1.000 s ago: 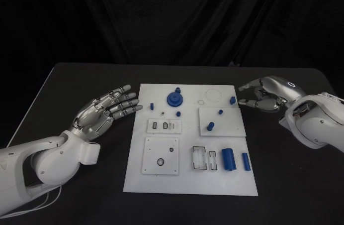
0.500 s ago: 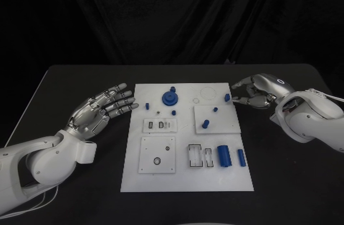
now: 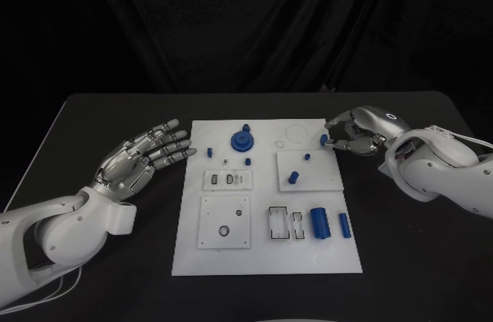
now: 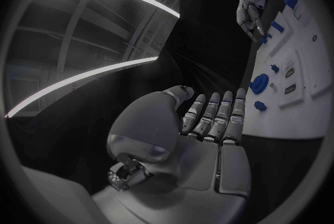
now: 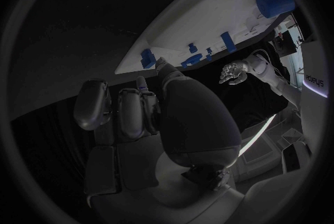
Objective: Assemble the parts on the task board
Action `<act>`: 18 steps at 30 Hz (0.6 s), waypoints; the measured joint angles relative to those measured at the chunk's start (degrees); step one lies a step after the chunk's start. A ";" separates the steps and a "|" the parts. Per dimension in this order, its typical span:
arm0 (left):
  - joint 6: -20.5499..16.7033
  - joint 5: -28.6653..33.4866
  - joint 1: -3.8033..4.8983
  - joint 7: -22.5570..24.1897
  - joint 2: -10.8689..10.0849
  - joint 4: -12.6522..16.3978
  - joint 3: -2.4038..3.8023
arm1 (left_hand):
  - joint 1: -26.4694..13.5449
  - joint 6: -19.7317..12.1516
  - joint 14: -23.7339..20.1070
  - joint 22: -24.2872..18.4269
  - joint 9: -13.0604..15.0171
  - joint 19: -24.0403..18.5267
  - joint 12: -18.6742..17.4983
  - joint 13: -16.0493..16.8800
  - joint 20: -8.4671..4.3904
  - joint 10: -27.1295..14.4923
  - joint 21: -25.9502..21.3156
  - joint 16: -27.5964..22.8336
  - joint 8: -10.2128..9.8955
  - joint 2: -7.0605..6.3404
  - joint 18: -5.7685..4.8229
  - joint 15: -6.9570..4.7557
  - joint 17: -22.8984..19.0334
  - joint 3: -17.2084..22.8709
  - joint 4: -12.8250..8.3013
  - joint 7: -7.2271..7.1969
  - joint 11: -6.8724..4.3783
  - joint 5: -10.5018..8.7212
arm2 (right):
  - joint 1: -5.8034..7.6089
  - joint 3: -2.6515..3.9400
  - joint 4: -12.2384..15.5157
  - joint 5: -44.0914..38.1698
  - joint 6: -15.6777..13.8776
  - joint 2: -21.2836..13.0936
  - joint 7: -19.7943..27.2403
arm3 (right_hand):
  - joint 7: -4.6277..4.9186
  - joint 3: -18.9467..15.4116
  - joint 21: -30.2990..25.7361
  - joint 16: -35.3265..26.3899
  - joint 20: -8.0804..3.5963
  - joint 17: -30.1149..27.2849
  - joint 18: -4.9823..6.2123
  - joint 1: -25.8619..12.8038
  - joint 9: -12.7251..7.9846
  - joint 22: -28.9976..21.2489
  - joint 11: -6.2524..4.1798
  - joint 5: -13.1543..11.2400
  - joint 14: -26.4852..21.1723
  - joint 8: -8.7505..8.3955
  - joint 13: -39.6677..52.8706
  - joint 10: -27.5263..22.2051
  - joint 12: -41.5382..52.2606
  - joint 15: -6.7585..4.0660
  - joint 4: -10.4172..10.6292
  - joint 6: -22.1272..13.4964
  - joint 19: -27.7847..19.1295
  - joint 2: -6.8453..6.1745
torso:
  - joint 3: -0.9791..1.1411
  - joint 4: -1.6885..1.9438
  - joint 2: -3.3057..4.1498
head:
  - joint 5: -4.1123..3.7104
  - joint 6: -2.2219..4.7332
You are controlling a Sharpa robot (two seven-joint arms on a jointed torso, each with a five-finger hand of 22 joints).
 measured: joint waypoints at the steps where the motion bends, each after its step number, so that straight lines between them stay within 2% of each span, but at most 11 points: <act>1: 0.02 0.00 0.00 0.00 0.02 -0.02 0.00 | 0.00 0.00 0.00 0.00 0.00 0.00 0.00 0.00 0.00 0.00 0.00 0.00 0.00 0.00 0.00 0.00 0.00 0.00 0.00 0.00 0.00 0.00 | 0.00 0.00 -0.08 0.00 0.07 0.08 -0.02 | 0.00 0.00 0.00 0.00 0.00 0.00 0.00 0.00 0.00 0.00 0.00 0.00 0.00 0.00 0.00 0.00 0.00 0.00 0.00 0.00 0.00 0.00 | 0.00 0.00 0.00 | 0.00 0.01; 6: 0.14 0.01 0.00 0.00 0.15 -0.24 0.00 | 0.00 0.00 0.00 0.00 0.00 0.00 0.00 0.00 0.00 0.00 0.00 0.00 0.00 0.00 0.00 0.00 0.00 0.00 0.00 0.00 0.00 0.00 | -0.02 0.00 -0.50 -0.04 0.56 0.51 -0.20 | 0.00 0.00 -0.25 0.00 0.00 -0.12 0.00 0.25 0.00 -0.11 0.00 0.06 0.00 0.00 -0.01 0.00 0.00 0.00 0.00 0.00 0.00 -0.25 | 0.00 -0.04 0.00 | 0.14 -0.04; 18: 0.43 0.02 0.00 0.00 0.30 -0.34 0.00 | 0.00 0.00 0.00 0.00 0.00 0.00 0.00 0.00 0.00 0.00 0.00 0.00 0.00 0.00 0.00 0.00 -0.01 0.00 0.00 0.00 0.00 0.00 | -0.16 0.00 -1.25 -0.21 1.88 1.34 -0.75 | 0.26 0.32 -0.68 -0.47 0.00 -0.29 0.00 2.44 1.09 -0.10 0.00 3.49 0.00 0.82 -0.11 0.00 0.00 0.00 -0.32 1.58 0.00 -0.17 | 0.02 -0.08 -0.01 | 0.29 -0.29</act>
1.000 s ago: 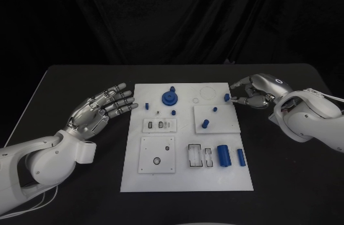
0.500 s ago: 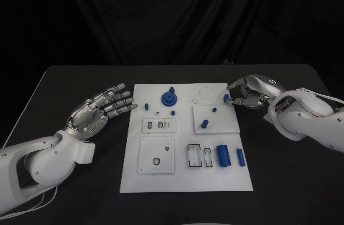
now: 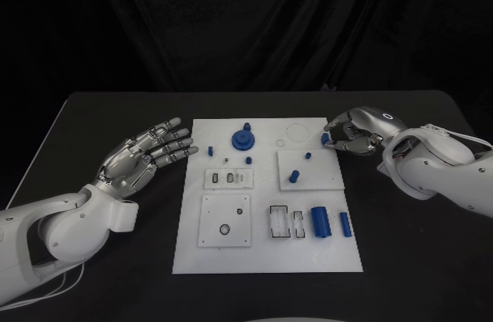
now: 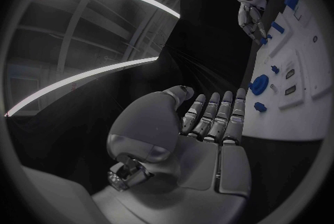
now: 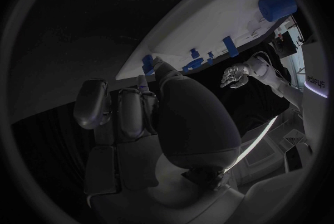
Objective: Assemble the parts on the task board
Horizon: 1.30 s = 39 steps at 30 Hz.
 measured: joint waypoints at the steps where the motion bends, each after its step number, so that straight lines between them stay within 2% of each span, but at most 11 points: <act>1: 0.01 0.00 0.00 0.00 0.00 -0.01 0.00 | 0.00 0.00 0.00 0.00 0.00 0.00 0.00 0.00 0.00 0.00 0.00 0.00 0.00 0.00 0.00 0.00 0.00 0.00 0.00 0.00 0.00 0.00 | -0.03 0.00 -0.06 -0.01 0.09 0.06 -0.04 | 0.00 0.00 0.00 0.00 0.00 0.00 0.00 0.13 0.01 0.00 0.00 0.06 0.00 0.00 0.00 0.00 0.00 0.00 0.00 0.00 0.00 -0.13 | 0.00 -0.01 0.00 | 0.00 0.00; 12: 0.16 0.00 0.00 0.00 0.08 -0.18 0.00 | 0.00 0.00 0.00 0.00 0.00 0.00 0.00 0.00 0.00 0.00 0.00 0.00 0.00 0.00 0.00 0.00 -0.01 0.00 0.00 0.00 0.00 0.00 | -0.24 0.00 -0.80 -0.23 0.77 0.77 -0.35 | -0.21 0.16 -0.23 0.00 0.00 0.00 0.00 0.13 0.12 -0.04 0.00 0.29 0.00 0.22 0.00 0.00 0.00 0.00 -0.16 0.20 0.00 -0.14 | 0.02 -0.03 0.00 | 0.05 -0.23; 23: 0.35 0.03 0.00 0.00 0.20 -0.41 0.00 | -0.23 0.00 0.00 0.00 0.00 0.00 0.00 0.00 0.00 0.00 0.00 0.00 0.00 -0.23 0.00 0.00 -0.01 0.00 0.00 0.00 0.00 0.00 | -0.29 0.00 -1.36 -0.64 0.86 1.40 -0.46 | 0.00 0.15 -0.23 0.00 0.00 0.01 0.00 0.13 0.39 -0.04 0.00 0.29 0.00 0.22 0.08 0.00 0.00 0.00 -0.16 0.41 0.00 -0.13 | 0.04 -0.02 0.01 | 0.10 -0.40; 31: 0.47 0.04 0.00 0.00 0.45 -0.70 0.00 | -0.23 0.00 0.00 0.00 0.00 0.00 0.00 0.00 0.00 0.00 0.00 0.00 0.00 -0.23 0.00 0.00 -0.02 0.17 -0.17 0.00 0.00 0.00 | -0.30 0.01 -1.55 -0.76 0.86 1.70 -0.48 | -0.12 -0.17 -0.23 0.00 0.00 0.06 0.00 0.12 0.80 -0.04 0.00 0.28 -0.21 0.83 0.18 0.00 0.00 0.21 0.17 1.33 0.00 -0.13 | 0.03 -0.02 0.01 | 0.20 -0.47; 33: 0.49 0.04 0.00 0.00 0.50 -0.78 0.00 | -0.23 0.00 0.00 0.00 -0.01 0.00 0.00 0.00 0.00 0.00 0.00 0.00 0.00 -0.23 0.00 0.00 -0.02 0.17 -0.17 0.00 0.00 0.00 | -0.31 0.01 -1.60 -0.79 0.86 1.75 -0.47 | -0.18 0.07 -0.23 0.00 0.00 0.15 0.00 -0.05 1.19 -0.02 0.00 1.03 -0.21 1.16 0.32 0.00 0.00 0.21 0.41 1.93 0.00 0.21 | 0.03 -0.02 0.01 | 0.20 -0.48; 39: 0.60 0.04 -0.01 0.00 0.58 -0.98 0.00 | -0.23 0.00 0.00 0.00 0.00 0.00 0.00 0.00 0.00 0.00 0.00 0.00 0.00 -0.23 0.00 0.00 -0.02 0.17 -0.17 0.00 0.00 0.00 | -0.31 0.01 -1.64 -0.77 0.62 1.82 -0.32 | -0.77 0.61 -0.23 0.00 0.00 0.69 0.01 0.78 3.35 0.60 0.00 5.67 -0.21 2.91 0.81 0.00 0.32 0.21 0.18 5.06 0.41 1.27 | 0.02 -0.02 0.00 | 0.28 -0.58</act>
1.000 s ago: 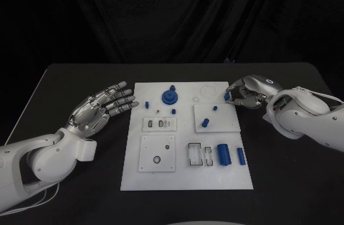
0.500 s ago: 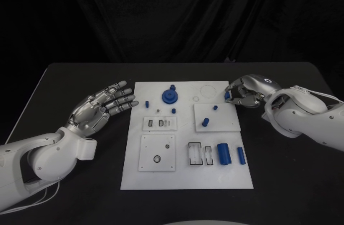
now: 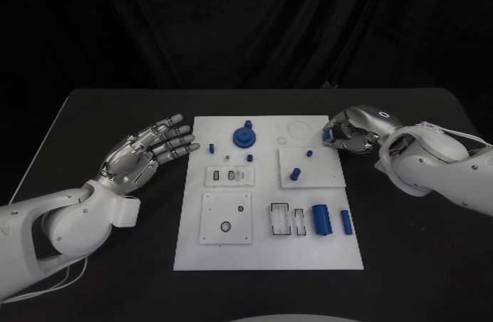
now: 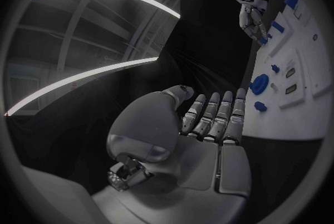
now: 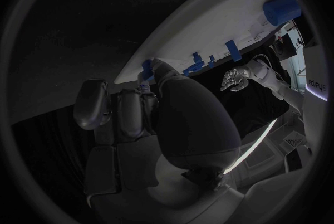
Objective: Assemble the parts on the task board
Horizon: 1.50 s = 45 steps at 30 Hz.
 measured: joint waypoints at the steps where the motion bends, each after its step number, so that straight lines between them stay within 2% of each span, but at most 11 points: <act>1: 0.04 0.00 0.00 0.00 0.02 -0.04 0.00 | 0.00 0.00 0.00 0.00 0.00 0.00 0.00 0.00 0.00 0.00 0.00 0.00 0.00 0.00 0.00 0.00 0.00 0.00 0.00 0.00 0.00 0.00 | 0.00 0.00 0.00 0.03 -0.13 0.01 0.05 | -0.18 0.11 0.00 0.00 0.00 0.10 0.00 0.02 0.27 0.11 0.00 0.51 0.00 0.27 0.14 0.00 0.20 0.00 -0.11 0.20 0.00 0.02 | 0.00 0.00 0.01 | 0.02 -0.02; 9: 0.27 0.00 -0.01 0.00 0.15 -0.23 0.00 | 0.00 0.00 0.00 0.00 0.00 0.00 0.00 0.00 0.00 0.00 0.00 0.00 0.00 0.00 0.00 0.00 0.00 0.00 0.00 0.00 0.00 0.00 | -0.01 0.03 0.86 0.18 -1.89 -0.45 0.75 | -0.56 0.82 0.09 0.27 -0.09 0.50 0.00 0.28 2.16 0.70 0.03 3.55 0.00 1.60 0.62 0.47 0.41 0.00 -0.84 2.42 0.33 0.25 | -0.04 0.02 0.01 | 0.19 -0.14; 13: 0.33 0.01 -0.01 0.00 0.19 -0.26 0.00 | 0.00 0.00 0.00 0.00 0.00 0.00 0.00 0.00 0.00 0.00 0.00 0.00 0.00 0.00 0.00 0.00 -0.01 0.00 0.00 0.00 0.00 0.00 | 0.06 0.07 2.99 0.24 -3.02 -1.51 1.10 | -0.57 1.03 0.28 0.27 -0.01 0.57 0.00 0.36 2.74 0.81 0.20 4.17 0.00 1.98 0.68 0.65 0.41 0.00 -1.08 2.84 0.41 0.32 | -0.07 0.03 0.00 | 0.61 -0.14; 16: 0.34 0.02 -0.01 0.00 0.23 -0.25 0.00 | -0.10 0.00 0.00 0.00 0.00 0.00 0.07 0.00 0.00 0.00 0.00 0.00 0.00 0.10 0.01 0.00 -0.01 0.00 0.00 0.00 0.00 0.00 | 0.76 0.03 5.49 0.26 -3.72 -2.14 1.22 | -0.58 1.03 0.28 0.50 -0.01 0.69 0.00 0.52 2.99 0.83 0.20 4.18 0.00 2.02 0.67 0.64 0.41 0.00 -1.08 2.84 0.41 0.33 | -0.07 0.03 0.00 | 1.18 -0.14; 21: 0.34 0.03 -0.02 0.00 0.45 -0.15 0.00 | -0.22 0.00 0.00 0.00 0.00 0.00 0.22 0.00 0.00 0.00 0.00 0.00 0.00 0.22 0.00 0.00 -0.01 0.00 0.00 0.00 0.00 0.00 | 2.27 0.16 10.34 -0.38 -4.28 -2.06 1.22 | -0.44 0.96 0.74 0.94 -0.01 1.28 -0.01 0.57 3.02 1.29 0.21 4.18 0.00 2.11 0.67 1.05 0.80 0.00 -1.14 3.10 0.83 0.38 | -0.08 0.02 -0.01 | 2.55 -0.12; 24: 0.34 0.04 -0.02 0.00 0.62 -0.05 0.00 | -0.22 0.00 0.00 0.00 0.00 -0.15 0.22 0.00 0.15 0.00 0.00 0.21 0.00 0.22 0.00 0.00 -0.01 0.00 0.00 0.00 0.00 0.00 | 2.57 0.16 12.54 -1.53 -4.12 -0.51 1.13 | -0.43 0.97 1.19 1.44 -0.12 1.73 -0.01 0.57 3.02 1.41 0.17 4.17 0.00 2.33 0.67 1.28 1.14 0.00 -1.15 3.14 0.94 0.38 | -0.10 -0.01 0.00 | 3.20 -0.05; 27: 0.34 0.04 -0.02 0.00 0.65 -0.03 0.00 | -0.22 0.00 0.00 0.00 0.00 -0.21 0.22 0.00 0.21 0.00 0.00 0.22 0.00 0.22 0.00 0.00 -0.01 0.00 0.00 0.00 0.00 0.00 | 2.56 0.13 13.60 -3.47 -3.42 1.82 1.08 | -0.03 1.36 1.61 1.99 -0.12 2.42 -0.01 0.57 3.02 1.41 -0.11 4.16 0.00 2.64 0.67 1.77 1.47 0.00 -1.56 3.54 1.35 0.38 | -0.14 0.00 0.00 | 3.63 0.02; 33: 0.33 0.07 -0.02 0.00 0.62 -0.14 0.00 | -0.22 0.00 0.00 0.00 -0.01 -0.21 0.22 0.00 0.21 0.00 0.00 0.22 0.00 0.22 0.01 0.00 -0.01 0.00 0.00 0.00 0.00 0.00 | 0.88 0.10 13.23 -6.86 -1.12 6.69 1.06 | 0.04 1.41 2.17 2.31 -0.41 3.01 -0.01 0.71 3.02 1.41 -0.41 4.15 0.00 2.65 0.66 2.07 1.75 0.00 -1.64 3.63 1.64 0.23 | -0.18 0.09 0.01 | 3.92 0.09; 39: 0.34 0.11 -0.02 0.00 0.88 -0.44 0.00 | -0.22 0.00 0.00 0.00 0.00 -0.20 0.22 0.00 0.21 0.00 0.00 0.21 0.00 0.22 0.01 0.00 -0.01 0.00 0.01 0.00 0.00 0.00 | -0.64 0.11 10.36 -8.80 0.98 11.49 1.06 | 0.04 1.27 2.17 2.55 -0.41 3.11 -0.02 0.69 3.02 1.40 -0.41 3.72 0.00 3.25 0.66 2.07 1.98 0.00 -1.79 3.64 1.64 0.23 | -0.32 0.40 0.04 | 3.99 -0.10; 45: 0.39 0.13 -0.03 0.00 1.04 -0.61 0.00 | -0.22 0.00 0.00 0.00 0.00 -0.20 0.21 0.00 0.20 0.00 0.00 0.22 0.00 0.22 0.01 0.00 -0.01 0.00 0.00 0.00 0.00 0.00 | -1.53 0.13 8.51 -9.78 2.67 14.02 0.95 | 0.03 0.99 2.16 2.55 -0.41 3.10 -0.01 0.12 3.02 1.40 -0.21 3.19 0.00 3.31 0.65 2.27 1.98 0.00 -1.82 3.65 1.64 0.02 | -0.31 0.29 0.03 | 4.98 -0.22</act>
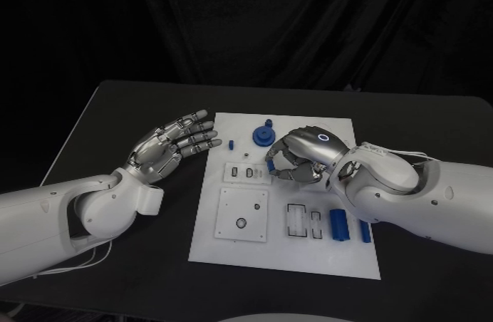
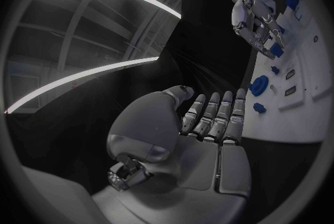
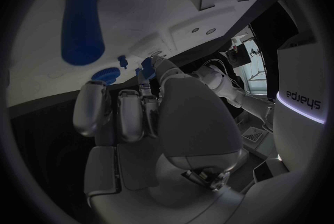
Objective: Assemble the parts on the task board
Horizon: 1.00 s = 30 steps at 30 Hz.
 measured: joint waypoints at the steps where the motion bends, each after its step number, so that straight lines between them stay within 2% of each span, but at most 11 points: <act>1: 0.01 0.00 0.00 0.00 0.01 -0.06 0.00 | 0.00 0.00 0.00 0.00 0.00 0.00 0.00 0.00 0.00 0.00 0.00 0.00 0.00 0.00 0.00 0.00 0.00 0.00 0.00 0.00 0.00 0.00 | -0.03 0.00 -0.13 -0.07 0.15 0.17 -0.03 | -0.01 -0.07 0.00 0.00 0.00 0.00 0.00 -0.17 0.00 0.00 0.00 -0.20 0.00 0.00 0.00 0.00 0.00 0.00 0.07 0.00 0.00 0.17 | 0.01 -0.03 0.00 | 0.16 0.00; 4: 0.03 0.02 0.00 0.00 0.08 -0.14 0.00 | 0.00 0.00 0.00 0.00 0.00 0.00 0.00 0.00 0.00 0.00 0.00 0.00 0.00 0.00 0.00 0.00 0.00 0.00 0.00 0.00 0.00 0.00 | -0.14 0.00 -0.62 -0.33 0.78 0.84 -0.17 | -0.21 -0.07 0.00 0.00 0.00 0.00 0.00 -0.74 0.00 0.00 0.00 -0.59 0.00 0.00 0.00 0.00 0.00 0.00 0.07 -0.21 0.00 0.13 | 0.04 -0.10 -0.01 | 0.36 0.04; 14: 0.25 0.04 -0.01 0.00 0.38 -0.32 0.00 | 0.00 0.00 0.00 0.00 0.00 0.00 0.00 0.00 0.00 0.00 0.00 0.00 0.00 0.00 0.00 0.00 0.00 0.00 0.00 0.00 0.00 0.00 | -0.40 0.02 -1.95 -0.79 2.31 2.34 -0.76 | -0.67 -0.31 0.00 -0.01 0.00 -0.27 0.00 -1.01 0.17 -0.01 0.00 -1.71 0.00 -0.01 -0.01 0.00 0.00 0.00 0.12 -0.18 0.00 -0.05 | 0.14 -0.03 -0.03 | 0.35 -0.63; 16: 0.29 0.04 -0.01 0.00 0.38 -0.32 0.00 | 0.00 0.00 0.00 0.00 0.00 0.00 0.00 0.00 0.00 0.00 0.00 0.00 0.00 0.00 0.00 0.00 0.00 0.00 0.00 0.00 0.00 0.00 | -0.46 0.02 -2.22 -0.83 2.52 2.52 -0.91 | -1.03 -0.37 0.00 -0.01 0.00 -0.33 0.00 -1.42 2.82 -0.01 0.00 -2.15 0.00 -0.62 -0.01 0.00 0.00 0.00 0.06 -0.40 0.00 -0.02 | 0.14 -0.05 -0.03 | 0.49 -0.73; 18: 0.32 0.05 -0.01 0.00 0.38 -0.32 0.00 | 0.00 0.00 0.00 0.00 0.00 0.00 0.00 0.00 0.00 0.00 0.00 0.00 0.00 0.00 0.00 0.00 0.00 0.00 0.00 0.00 0.00 0.00 | -0.53 0.02 -2.40 -0.86 2.69 2.65 -1.08 | -1.02 -0.37 -0.27 -0.01 0.00 -0.44 0.00 -1.57 3.37 -0.01 0.00 -2.16 0.00 -0.75 -0.01 0.00 0.00 0.00 0.06 -0.44 0.00 0.06 | 0.14 -0.08 -0.03 | 0.62 -0.83; 21: 0.35 0.05 -0.01 0.00 0.38 -0.33 0.00 | 0.00 0.00 0.00 0.00 0.00 0.00 0.00 0.00 0.00 0.00 0.00 0.00 0.00 0.00 0.00 0.00 0.00 0.00 0.00 0.00 0.00 0.00 | -0.55 0.06 -2.60 -0.89 2.94 2.84 -1.35 | -0.59 -0.37 -0.57 -0.38 0.00 -0.67 0.00 -1.79 4.59 -0.01 0.03 -2.82 0.00 -1.42 -0.01 -0.03 0.00 0.00 0.06 -1.48 0.00 0.28 | 0.13 -0.09 -0.03 | 0.66 -0.92; 24: 0.38 0.06 -0.01 0.00 0.38 -0.34 0.00 | 0.00 0.00 0.00 0.00 0.00 0.00 0.00 0.00 0.00 0.00 0.00 0.00 0.00 0.00 0.00 0.00 0.00 0.00 0.00 0.00 0.00 0.00 | -0.56 0.09 -2.74 -0.92 3.22 3.00 -1.65 | -0.21 -0.52 -0.93 -0.58 0.00 -0.89 0.00 -2.50 4.88 -0.02 0.33 -3.98 0.00 -2.00 -0.01 -0.33 0.00 0.00 -0.10 -2.35 0.00 0.38 | 0.13 -0.09 -0.03 | 0.66 -1.02; 27: 0.41 0.06 -0.02 0.00 0.39 -0.38 0.00 | 0.00 0.00 0.00 0.00 0.00 0.00 0.00 0.00 0.00 0.00 0.00 0.00 0.00 0.00 0.00 0.00 -0.01 0.00 0.00 0.00 0.00 0.00 | -0.62 0.10 -2.95 -0.94 3.56 3.12 -1.97 | 0.22 -0.52 -1.32 -0.62 0.32 -1.04 0.00 -2.75 4.75 -0.02 0.85 -5.28 0.20 -2.75 0.04 -0.43 0.00 0.20 -0.10 -3.33 -0.32 0.19 | 0.10 -0.09 -0.04 | 0.59 -1.12; 30: 0.44 0.06 -0.02 0.00 0.45 -0.44 0.00 | 0.00 0.00 0.00 0.00 0.00 0.00 0.00 0.00 0.00 0.00 0.00 0.00 0.00 0.00 0.00 0.00 -0.01 0.00 0.00 0.00 0.00 0.00 | -0.71 0.06 -3.18 -0.96 4.00 3.19 -2.32 | 0.73 -1.18 -1.84 -0.96 0.62 -1.41 0.00 -3.24 4.34 -0.02 1.26 -7.69 0.09 -4.33 0.04 -0.83 -0.15 0.73 0.02 -5.73 -0.62 -0.28 | 0.09 -0.05 -0.05 | 0.46 -1.13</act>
